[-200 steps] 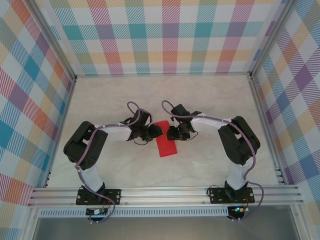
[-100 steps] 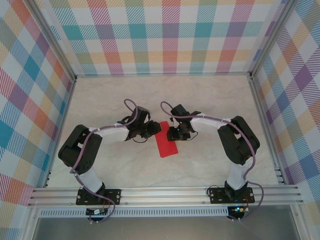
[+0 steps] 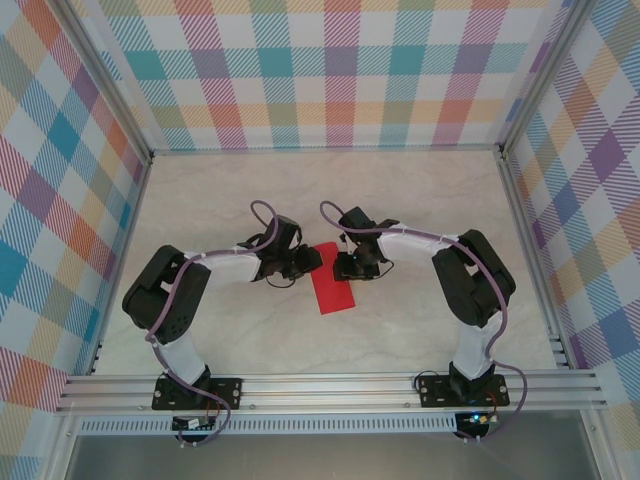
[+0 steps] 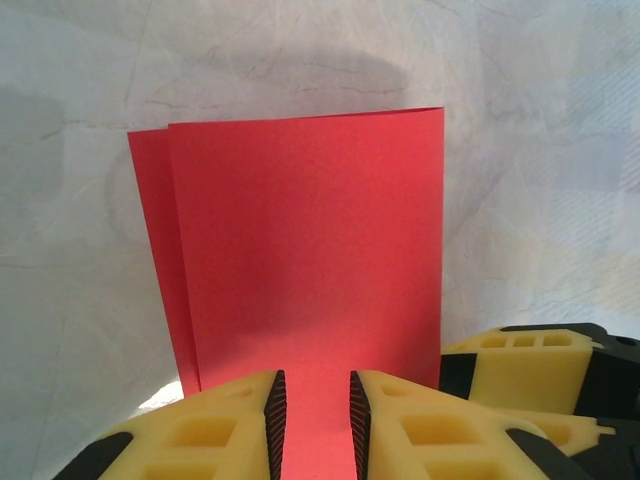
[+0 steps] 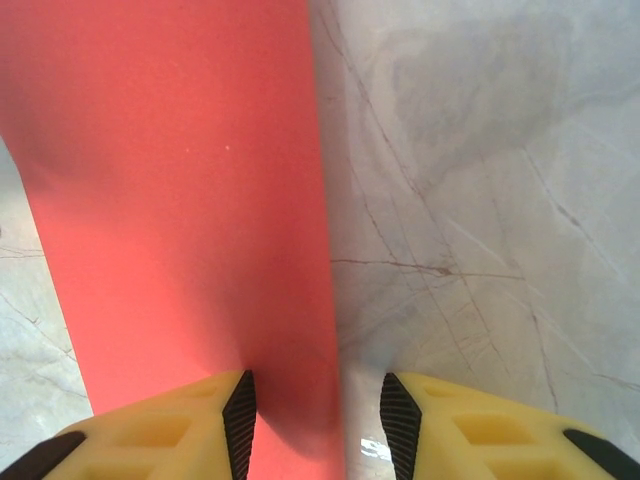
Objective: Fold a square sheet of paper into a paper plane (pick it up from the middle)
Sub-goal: Fold the square sheet of paper in half at the center of the table.
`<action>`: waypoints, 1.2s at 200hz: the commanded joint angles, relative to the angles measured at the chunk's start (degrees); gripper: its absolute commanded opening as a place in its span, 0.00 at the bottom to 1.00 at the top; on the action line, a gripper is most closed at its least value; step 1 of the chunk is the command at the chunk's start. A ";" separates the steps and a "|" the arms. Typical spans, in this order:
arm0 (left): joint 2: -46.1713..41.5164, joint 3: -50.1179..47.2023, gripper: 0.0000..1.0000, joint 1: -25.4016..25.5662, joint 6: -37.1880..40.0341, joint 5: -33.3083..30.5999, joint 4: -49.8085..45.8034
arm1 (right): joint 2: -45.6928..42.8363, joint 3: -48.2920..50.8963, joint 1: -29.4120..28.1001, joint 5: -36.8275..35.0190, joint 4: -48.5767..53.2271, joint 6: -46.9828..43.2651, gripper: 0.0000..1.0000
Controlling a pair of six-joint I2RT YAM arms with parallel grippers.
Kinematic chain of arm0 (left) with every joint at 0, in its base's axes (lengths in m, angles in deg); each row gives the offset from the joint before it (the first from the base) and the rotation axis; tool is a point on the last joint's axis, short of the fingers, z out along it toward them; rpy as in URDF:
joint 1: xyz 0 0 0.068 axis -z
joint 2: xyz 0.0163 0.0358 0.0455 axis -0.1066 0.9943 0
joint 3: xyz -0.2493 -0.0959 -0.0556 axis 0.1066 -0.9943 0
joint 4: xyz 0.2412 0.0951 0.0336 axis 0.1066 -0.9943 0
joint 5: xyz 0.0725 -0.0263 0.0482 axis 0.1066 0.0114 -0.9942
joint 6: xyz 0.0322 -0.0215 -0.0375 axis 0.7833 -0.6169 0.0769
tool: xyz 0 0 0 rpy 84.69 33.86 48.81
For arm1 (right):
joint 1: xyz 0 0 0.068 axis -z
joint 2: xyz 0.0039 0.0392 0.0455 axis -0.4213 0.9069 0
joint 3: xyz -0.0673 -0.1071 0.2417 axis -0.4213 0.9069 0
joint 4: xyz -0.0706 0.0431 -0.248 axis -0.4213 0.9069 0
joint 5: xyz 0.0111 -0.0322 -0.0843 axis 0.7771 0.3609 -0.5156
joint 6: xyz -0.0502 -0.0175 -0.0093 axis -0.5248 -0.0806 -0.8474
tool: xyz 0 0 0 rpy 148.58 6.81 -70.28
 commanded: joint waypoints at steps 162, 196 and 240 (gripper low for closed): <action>-5.40 -1.49 0.24 0.80 1.53 -5.38 1.81 | 7.15 -2.04 -1.13 -5.82 4.71 -0.15 0.45; -7.59 -2.58 0.24 0.80 2.44 -6.62 2.49 | 7.78 -2.26 -1.19 -6.38 5.09 -0.04 0.45; -5.56 -1.44 0.24 1.56 3.29 -4.93 2.52 | 8.03 -2.43 -1.48 -6.76 5.16 -0.29 0.45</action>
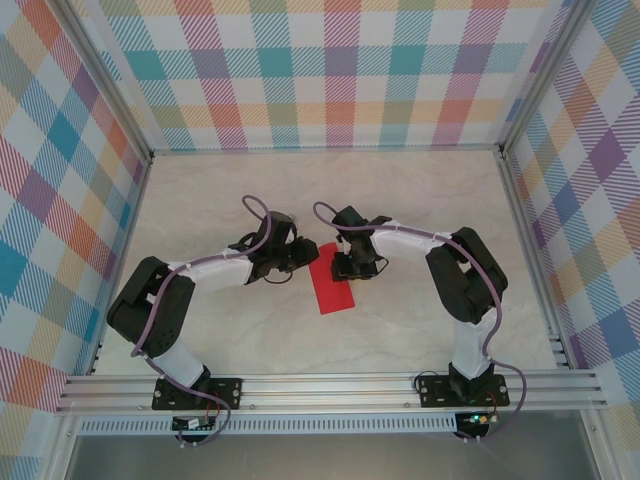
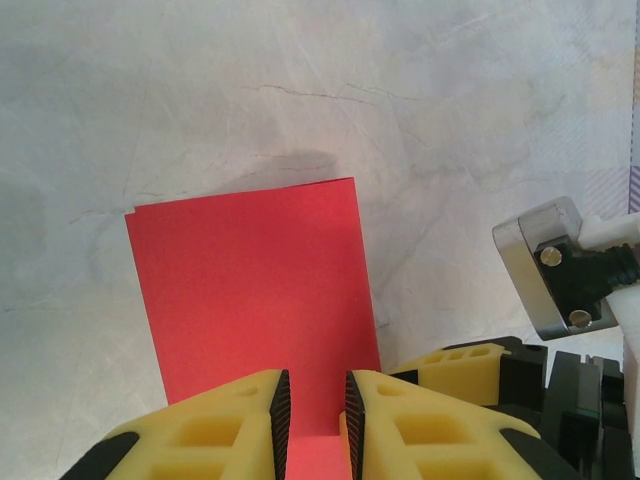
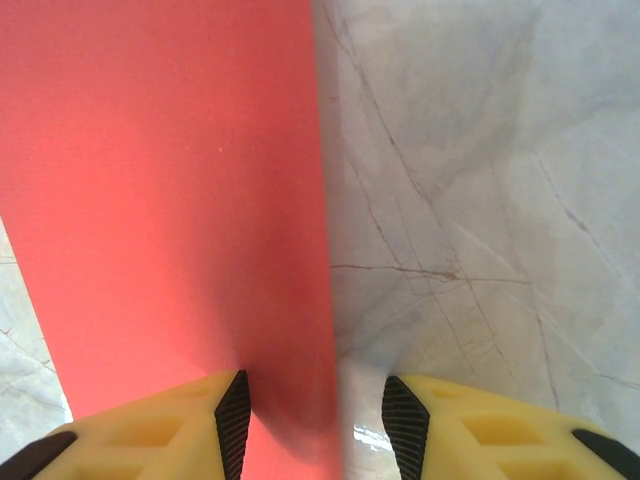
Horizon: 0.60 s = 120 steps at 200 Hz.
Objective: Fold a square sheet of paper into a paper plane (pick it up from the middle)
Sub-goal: Fold the square sheet of paper in half at the center of the table.
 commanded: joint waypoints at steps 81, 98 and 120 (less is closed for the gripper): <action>2.69 0.80 0.24 1.81 1.67 0.91 -0.14 | 5.49 1.94 -0.34 -4.60 0.23 -2.07 0.46; 3.27 1.05 0.24 1.83 1.68 1.35 -0.31 | 5.53 1.94 -0.40 -5.11 0.23 -2.26 0.46; 4.15 1.38 0.24 1.96 1.62 1.89 -0.49 | 5.76 1.77 -0.49 -5.49 0.37 -2.36 0.46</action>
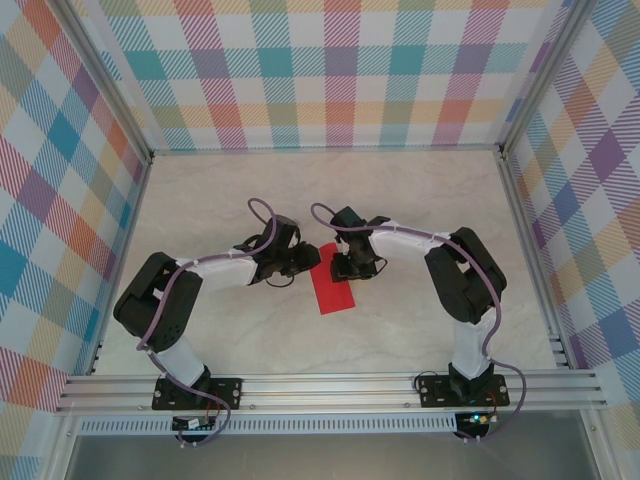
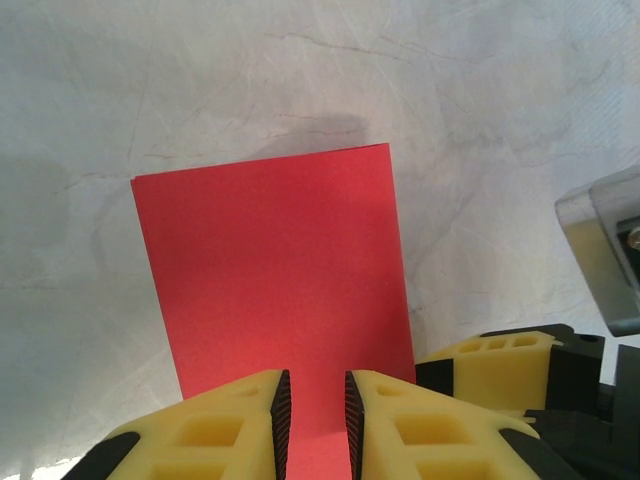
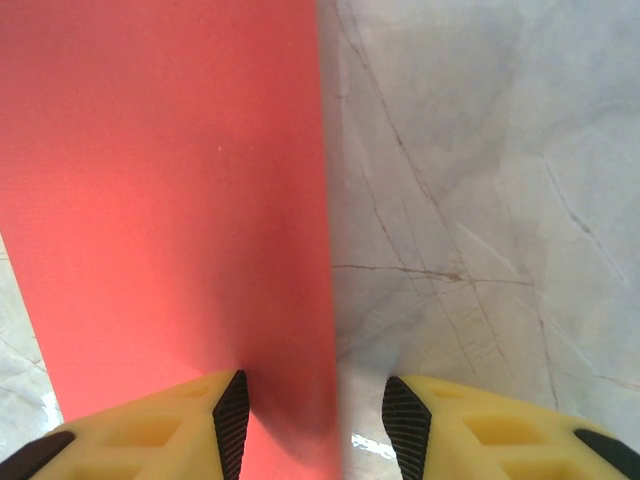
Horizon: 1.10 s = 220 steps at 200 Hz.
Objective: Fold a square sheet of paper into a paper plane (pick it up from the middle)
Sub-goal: Fold the square sheet of paper in half at the center of the table, then hold the square sheet of paper at the center of the table.
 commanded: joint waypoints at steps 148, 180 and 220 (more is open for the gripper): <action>6.75 3.16 0.20 1.97 0.67 1.60 -3.50 | 6.40 1.98 0.00 -4.16 -0.03 -1.35 0.46; 7.81 3.49 0.19 1.93 0.58 1.07 -4.83 | 6.40 1.98 0.05 -4.22 0.01 -1.26 0.45; 8.22 3.44 0.17 2.06 0.41 -1.06 -7.88 | 5.33 1.55 -0.01 -3.30 -0.02 -1.00 0.46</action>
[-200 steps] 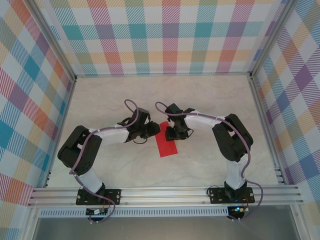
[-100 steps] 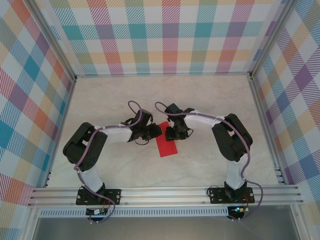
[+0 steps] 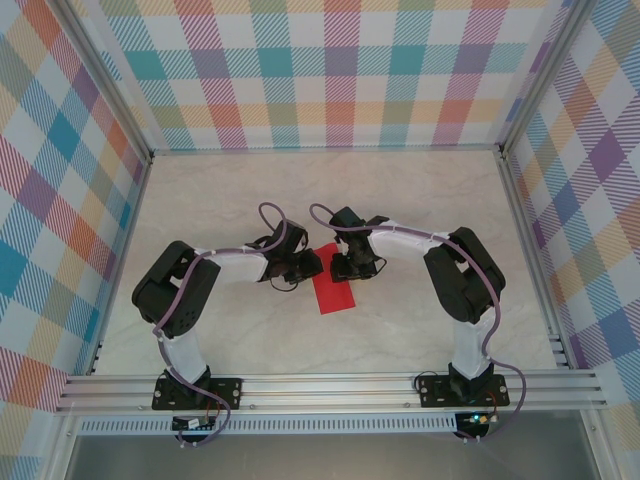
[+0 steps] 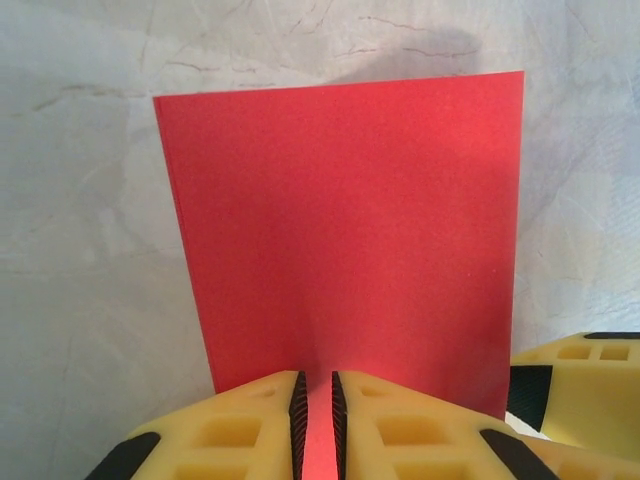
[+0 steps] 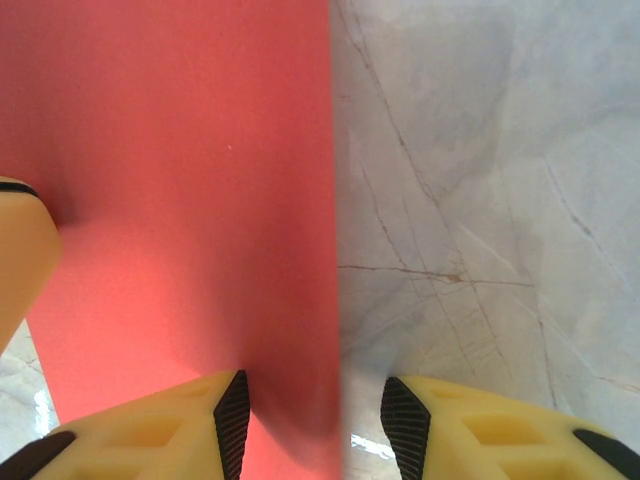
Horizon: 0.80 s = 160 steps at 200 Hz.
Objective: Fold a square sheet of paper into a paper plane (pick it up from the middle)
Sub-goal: Hold the square sheet of paper at the center of the table.
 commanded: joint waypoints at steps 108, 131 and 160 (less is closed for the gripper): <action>2.29 -2.78 0.13 1.25 -0.04 -4.45 -5.68 | -11.23 0.05 0.22 2.60 -3.26 2.61 0.47; 2.20 -2.69 0.13 1.23 0.13 -4.63 -6.19 | -8.69 -0.84 0.27 7.34 -3.90 1.51 0.36; 1.99 -2.63 0.13 1.23 0.08 -4.93 -6.66 | -4.37 -1.50 0.58 11.88 -5.59 1.50 0.25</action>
